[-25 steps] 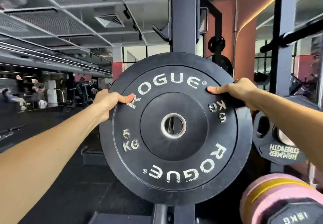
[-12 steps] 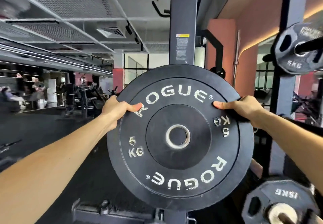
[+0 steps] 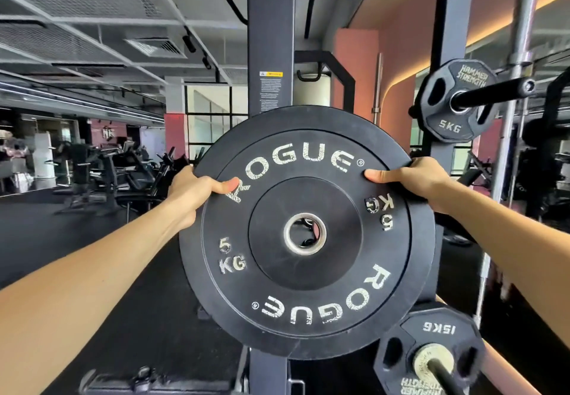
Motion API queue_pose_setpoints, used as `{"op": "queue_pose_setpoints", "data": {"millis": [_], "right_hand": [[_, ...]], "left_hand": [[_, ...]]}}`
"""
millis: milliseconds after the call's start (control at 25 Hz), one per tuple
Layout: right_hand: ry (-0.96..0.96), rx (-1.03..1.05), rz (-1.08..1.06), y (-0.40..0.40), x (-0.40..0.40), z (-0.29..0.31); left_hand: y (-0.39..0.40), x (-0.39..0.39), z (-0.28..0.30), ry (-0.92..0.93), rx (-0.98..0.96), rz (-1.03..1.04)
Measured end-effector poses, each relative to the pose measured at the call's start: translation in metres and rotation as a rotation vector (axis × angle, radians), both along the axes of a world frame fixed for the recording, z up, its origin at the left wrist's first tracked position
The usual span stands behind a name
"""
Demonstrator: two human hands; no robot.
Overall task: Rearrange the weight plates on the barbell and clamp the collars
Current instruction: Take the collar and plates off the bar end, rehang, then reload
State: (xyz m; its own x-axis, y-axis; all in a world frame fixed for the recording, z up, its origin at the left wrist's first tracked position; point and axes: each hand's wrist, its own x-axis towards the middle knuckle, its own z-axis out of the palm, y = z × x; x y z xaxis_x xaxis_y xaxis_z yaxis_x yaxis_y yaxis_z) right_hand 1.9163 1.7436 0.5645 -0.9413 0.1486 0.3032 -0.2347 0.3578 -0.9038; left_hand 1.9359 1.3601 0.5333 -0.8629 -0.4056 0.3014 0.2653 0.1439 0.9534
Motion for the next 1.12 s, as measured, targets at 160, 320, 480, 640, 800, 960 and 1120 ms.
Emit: {"op": "queue_pose_setpoints", "data": {"millis": [160, 320, 480, 640, 800, 960, 1120], "right_hand": [[-0.020, 0.003, -0.003, 0.073, -0.016, -0.016], [-0.002, 0.034, -0.007, 0.173, -0.038, -0.018], [0.015, 0.058, -0.027, 0.263, -0.052, -0.012], [-0.011, 0.052, -0.027, 0.347, -0.069, -0.016], [-0.024, 0.058, -0.006, 0.400, -0.088, -0.022], [-0.033, 0.058, -0.015, 0.432, -0.112, -0.028], [-0.042, 0.043, -0.019, 0.447, -0.139, -0.032]], "left_hand": [[0.071, -0.022, -0.012, -0.009, -0.007, -0.023], [0.171, -0.047, -0.027, 0.009, -0.001, -0.008], [0.264, -0.063, -0.036, -0.034, 0.030, -0.001], [0.348, -0.077, -0.038, -0.036, 0.059, -0.024], [0.402, -0.091, -0.042, -0.028, 0.077, -0.034], [0.436, -0.113, -0.048, -0.034, 0.100, -0.053], [0.452, -0.138, -0.051, -0.048, 0.080, -0.041]]}}
